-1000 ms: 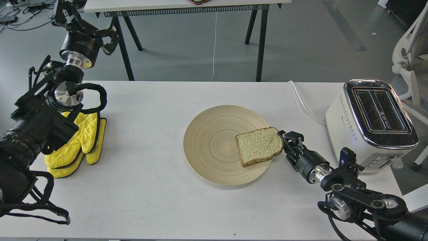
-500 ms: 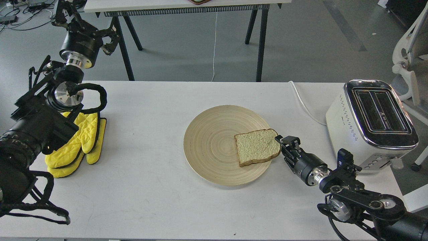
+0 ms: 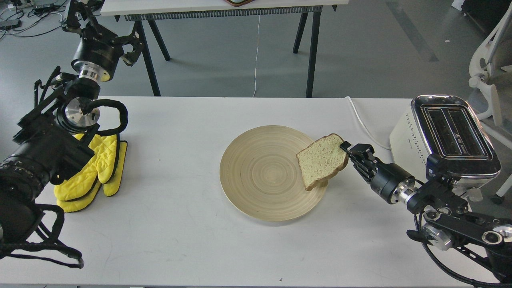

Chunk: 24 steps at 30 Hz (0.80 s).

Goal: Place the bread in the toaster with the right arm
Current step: 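Lift the bread slice off the plate and carry it above the toaster, then lower the bread slice edge-first into the toaster slot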

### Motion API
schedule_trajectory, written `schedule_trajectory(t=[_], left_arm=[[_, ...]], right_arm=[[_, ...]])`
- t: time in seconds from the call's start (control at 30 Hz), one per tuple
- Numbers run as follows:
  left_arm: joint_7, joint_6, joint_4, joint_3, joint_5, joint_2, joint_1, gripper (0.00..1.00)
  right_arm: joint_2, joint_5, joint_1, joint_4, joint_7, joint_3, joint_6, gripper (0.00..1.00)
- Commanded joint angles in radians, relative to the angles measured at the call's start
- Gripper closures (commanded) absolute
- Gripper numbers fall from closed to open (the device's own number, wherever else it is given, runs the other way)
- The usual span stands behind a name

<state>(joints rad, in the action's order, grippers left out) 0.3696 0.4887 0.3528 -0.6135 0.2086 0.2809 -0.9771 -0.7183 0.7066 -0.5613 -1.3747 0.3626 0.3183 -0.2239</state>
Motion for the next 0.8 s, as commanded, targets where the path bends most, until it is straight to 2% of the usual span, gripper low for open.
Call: schedule_trajectory(t=[0.0, 0.23, 0.4, 0.53, 0.77], left_arm=[[0.000, 0.000, 0.000, 0.000, 0.000, 0.000, 0.000, 0.00], [0.000, 0.000, 0.000, 0.000, 0.000, 0.000, 0.000, 0.00], [0.000, 0.000, 0.000, 0.000, 0.000, 0.000, 0.000, 0.00], [0.000, 0.000, 0.000, 0.003, 0.000, 0.000, 0.000, 0.00], [0.000, 0.000, 0.000, 0.003, 0.000, 0.000, 0.000, 0.00]], right_arm=[[-0.180, 0.025, -0.072, -0.107, -0.001, -0.001, -0.011, 0.99], [-0.501, 0.096, -0.181, -0.147, -0.001, 0.001, -0.009, 0.99], [-0.653, 0.172, -0.192, -0.144, -0.001, -0.008, -0.008, 0.98], [-0.695, 0.228, -0.183, -0.133, 0.001, -0.034, -0.008, 0.98], [-0.653, 0.229, -0.180, -0.078, 0.001, -0.091, -0.014, 0.98]])
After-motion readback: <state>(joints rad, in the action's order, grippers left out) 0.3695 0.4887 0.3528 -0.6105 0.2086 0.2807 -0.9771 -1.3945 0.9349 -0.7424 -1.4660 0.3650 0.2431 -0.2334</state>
